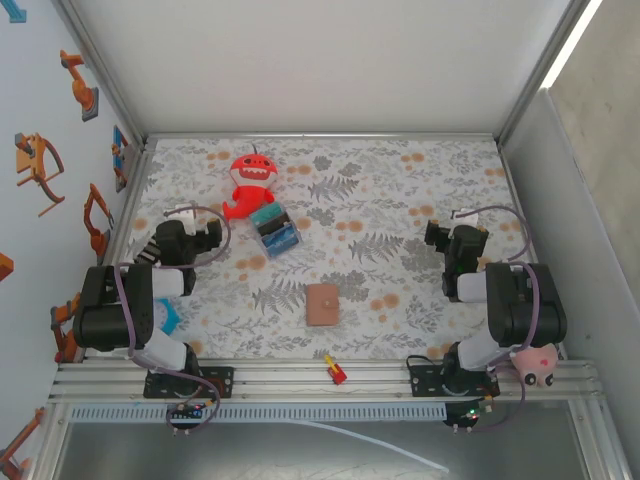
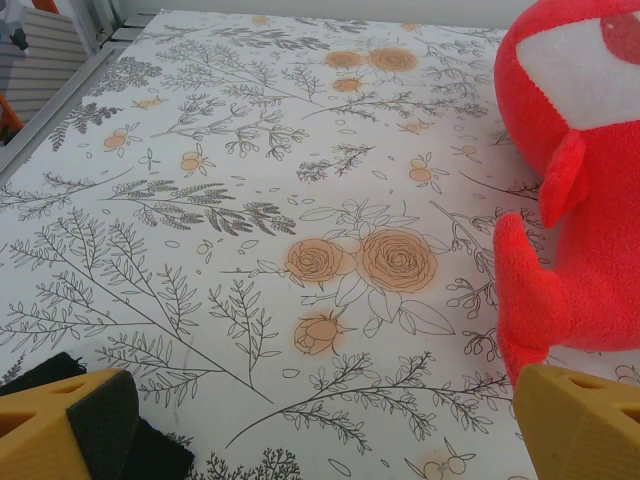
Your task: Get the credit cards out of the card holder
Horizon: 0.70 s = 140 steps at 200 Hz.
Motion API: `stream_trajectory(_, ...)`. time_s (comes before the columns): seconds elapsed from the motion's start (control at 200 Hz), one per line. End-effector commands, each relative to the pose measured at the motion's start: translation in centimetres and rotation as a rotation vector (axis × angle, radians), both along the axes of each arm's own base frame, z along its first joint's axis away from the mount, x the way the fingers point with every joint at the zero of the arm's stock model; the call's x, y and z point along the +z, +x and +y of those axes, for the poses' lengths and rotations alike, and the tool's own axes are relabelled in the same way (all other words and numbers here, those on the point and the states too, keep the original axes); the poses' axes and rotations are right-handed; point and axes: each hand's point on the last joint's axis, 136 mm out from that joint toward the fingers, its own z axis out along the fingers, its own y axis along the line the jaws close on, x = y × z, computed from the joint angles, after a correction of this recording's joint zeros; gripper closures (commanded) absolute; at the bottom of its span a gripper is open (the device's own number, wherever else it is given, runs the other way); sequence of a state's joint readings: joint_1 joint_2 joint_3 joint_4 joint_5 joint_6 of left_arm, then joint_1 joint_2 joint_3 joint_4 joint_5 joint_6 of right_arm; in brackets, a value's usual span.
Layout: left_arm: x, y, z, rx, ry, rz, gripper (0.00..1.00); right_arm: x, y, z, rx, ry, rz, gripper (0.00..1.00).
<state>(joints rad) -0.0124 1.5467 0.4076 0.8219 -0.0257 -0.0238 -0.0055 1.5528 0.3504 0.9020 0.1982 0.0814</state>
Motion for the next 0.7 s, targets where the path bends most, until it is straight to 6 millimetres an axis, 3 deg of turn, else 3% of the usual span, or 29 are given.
stream_trajectory(0.0, 0.39, 0.21, 0.0, 0.006, -0.013, -0.011, 0.03, 1.07, 0.54, -0.27, -0.008, 0.008, -0.034, 0.01)
stream_trajectory(0.696, 0.42, 0.23, 0.06, 0.007, -0.012, -0.011, 0.03, 1.07, 0.55, -0.27, -0.008, 0.008, -0.034, 0.01)
